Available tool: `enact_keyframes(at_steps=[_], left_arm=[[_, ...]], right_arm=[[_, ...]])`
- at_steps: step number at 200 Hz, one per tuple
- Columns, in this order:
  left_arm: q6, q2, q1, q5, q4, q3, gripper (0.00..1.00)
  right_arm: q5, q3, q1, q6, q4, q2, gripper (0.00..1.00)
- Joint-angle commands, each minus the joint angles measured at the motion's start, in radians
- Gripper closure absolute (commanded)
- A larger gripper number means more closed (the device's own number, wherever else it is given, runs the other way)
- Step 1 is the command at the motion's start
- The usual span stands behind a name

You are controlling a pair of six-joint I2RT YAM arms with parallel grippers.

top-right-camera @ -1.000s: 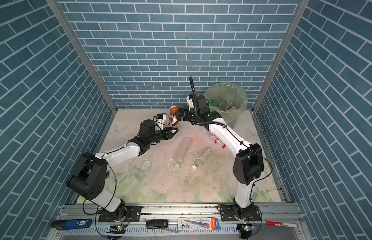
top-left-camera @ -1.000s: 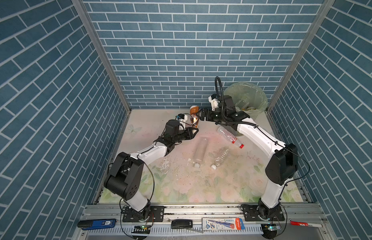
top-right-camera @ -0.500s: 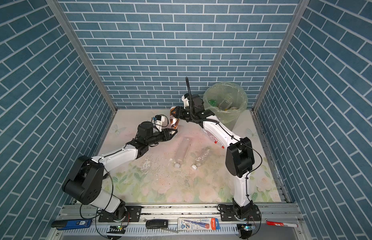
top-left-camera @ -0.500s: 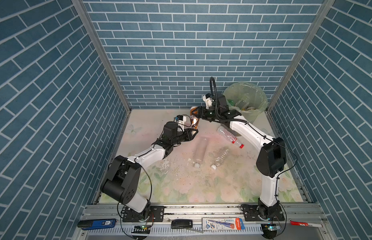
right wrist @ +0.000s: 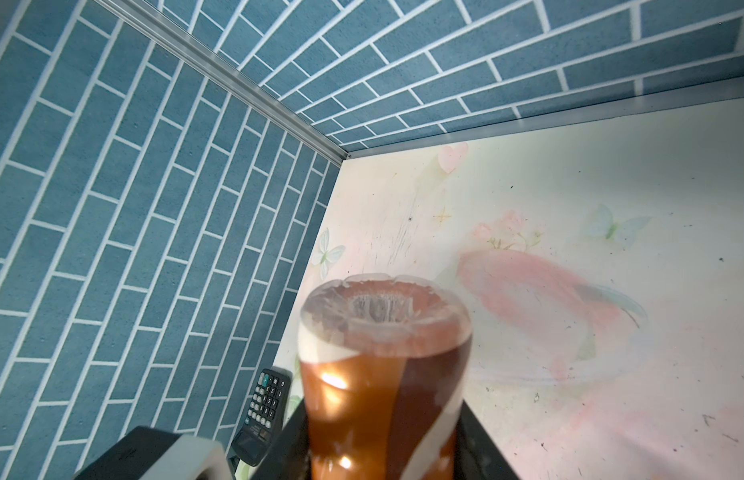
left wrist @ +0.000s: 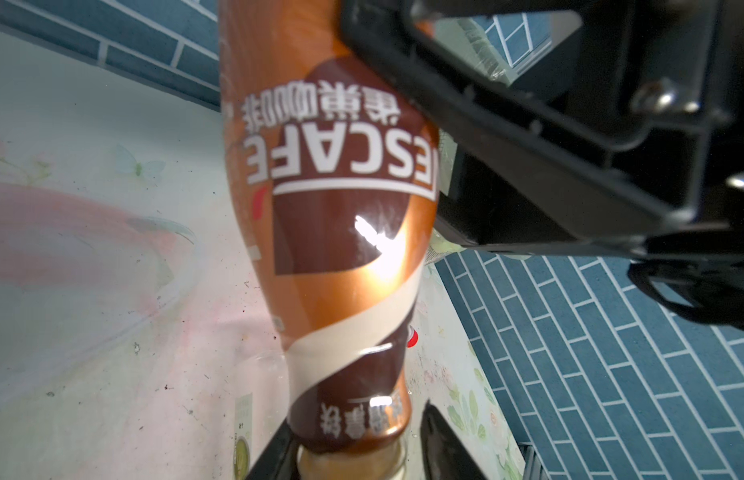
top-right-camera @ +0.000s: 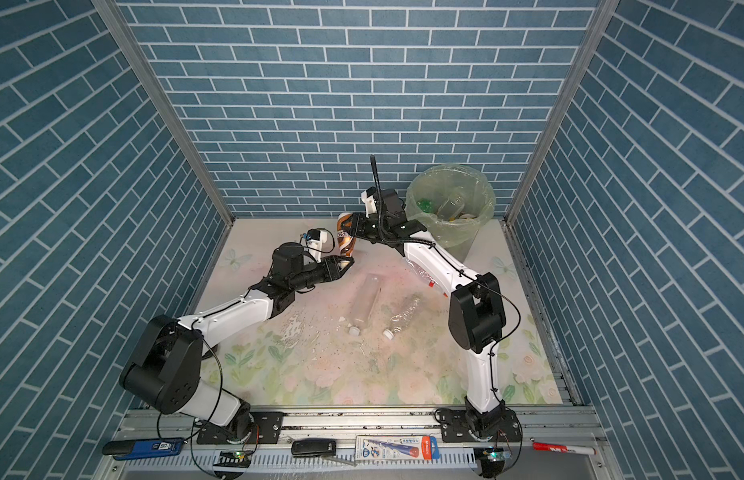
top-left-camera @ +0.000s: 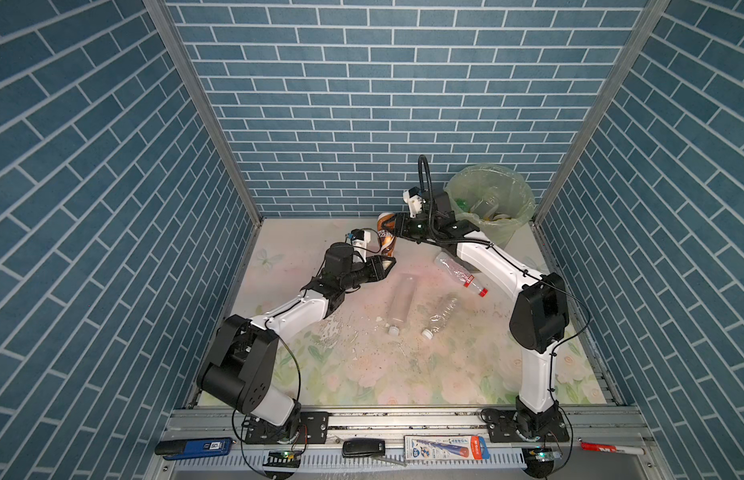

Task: Throw the plastic bottles in the bin
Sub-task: 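Close the right gripper on the Nescafe bottle's base while the left holds it, then carry the Nescafe bottle over the bin with the right gripper and drop it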

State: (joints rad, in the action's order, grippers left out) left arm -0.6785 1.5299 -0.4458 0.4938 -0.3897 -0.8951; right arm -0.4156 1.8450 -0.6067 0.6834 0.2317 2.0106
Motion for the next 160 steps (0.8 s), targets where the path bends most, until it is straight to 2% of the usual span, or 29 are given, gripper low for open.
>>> enact_keyframes(at_steps=[1, 45, 80, 110, 160], left_arm=[[0.020, -0.030, -0.004, 0.002, -0.009, -0.020, 0.46], [0.038, -0.045, -0.004, -0.018, 0.035, -0.037, 0.34], [0.059, -0.078, -0.003, -0.036, 0.078, -0.050, 0.20], [0.090, -0.112, -0.004, -0.050, 0.138, -0.078, 0.01], [0.149, -0.132, -0.024, -0.059, 0.224, -0.193, 0.01]], right_arm=[[-0.003, 0.047, -0.005, -0.027, 0.005, -0.020, 0.68], [0.047, 0.062, 0.002, -0.098, 0.063, -0.057, 0.72], [0.052, 0.073, 0.023, -0.126, 0.084, -0.080, 0.75], [0.070, 0.088, 0.045, -0.161, 0.113, -0.110, 0.76], [0.137, 0.153, 0.108, -0.277, 0.218, -0.211, 0.77]])
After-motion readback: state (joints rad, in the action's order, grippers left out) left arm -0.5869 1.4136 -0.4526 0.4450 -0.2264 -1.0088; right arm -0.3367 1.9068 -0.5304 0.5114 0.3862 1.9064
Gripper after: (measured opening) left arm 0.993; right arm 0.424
